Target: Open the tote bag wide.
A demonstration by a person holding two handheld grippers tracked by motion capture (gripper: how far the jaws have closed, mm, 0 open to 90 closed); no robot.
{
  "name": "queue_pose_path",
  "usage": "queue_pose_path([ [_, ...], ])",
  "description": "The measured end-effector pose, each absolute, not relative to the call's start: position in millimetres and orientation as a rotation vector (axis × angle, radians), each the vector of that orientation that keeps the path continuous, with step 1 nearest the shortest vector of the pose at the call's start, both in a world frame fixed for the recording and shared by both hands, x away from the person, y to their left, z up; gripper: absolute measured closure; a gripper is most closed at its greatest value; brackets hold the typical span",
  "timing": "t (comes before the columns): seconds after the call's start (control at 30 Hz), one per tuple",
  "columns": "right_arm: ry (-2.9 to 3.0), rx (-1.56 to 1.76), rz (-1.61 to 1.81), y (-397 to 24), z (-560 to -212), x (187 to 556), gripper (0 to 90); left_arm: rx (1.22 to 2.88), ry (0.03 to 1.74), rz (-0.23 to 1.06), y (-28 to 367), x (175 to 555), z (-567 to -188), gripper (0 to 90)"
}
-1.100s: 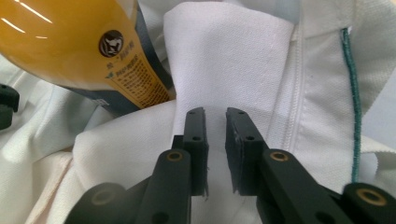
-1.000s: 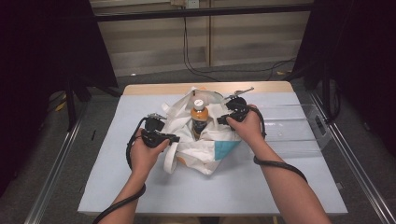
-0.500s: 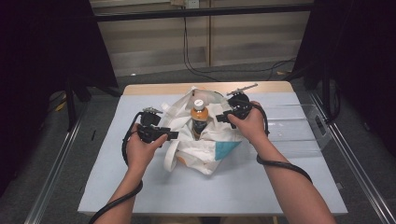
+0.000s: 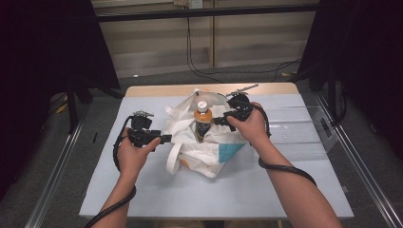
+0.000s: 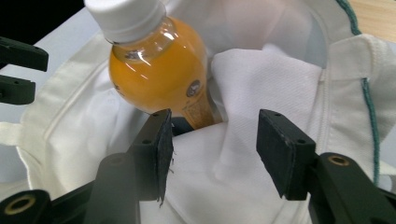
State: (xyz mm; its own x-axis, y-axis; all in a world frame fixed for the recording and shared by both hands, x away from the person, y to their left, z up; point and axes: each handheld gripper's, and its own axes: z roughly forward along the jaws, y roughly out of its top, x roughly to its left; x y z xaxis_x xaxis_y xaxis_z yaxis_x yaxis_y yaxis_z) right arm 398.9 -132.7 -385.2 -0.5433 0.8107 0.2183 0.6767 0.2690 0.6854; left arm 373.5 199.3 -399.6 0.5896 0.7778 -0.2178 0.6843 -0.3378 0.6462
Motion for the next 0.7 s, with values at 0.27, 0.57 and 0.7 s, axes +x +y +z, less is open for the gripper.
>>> queue_pose_path([
  [0.27, 2.373, 1.379, 1.128, -131.2, -385.2, 398.8, 37.9, 2.092, 1.218, 0.192, 217.0, 369.0, -413.0, 33.9],
  [0.57, 2.390, 1.367, 1.125, -128.5, -384.1, 399.2, 30.9, 2.059, 1.260, 0.221, 230.4, 364.7, -419.3, 24.2],
  [0.7, 2.391, 1.363, 1.125, -126.1, -384.8, 399.3, 28.4, 2.065, 1.264, 0.238, 235.1, 363.5, -422.4, 21.0],
])
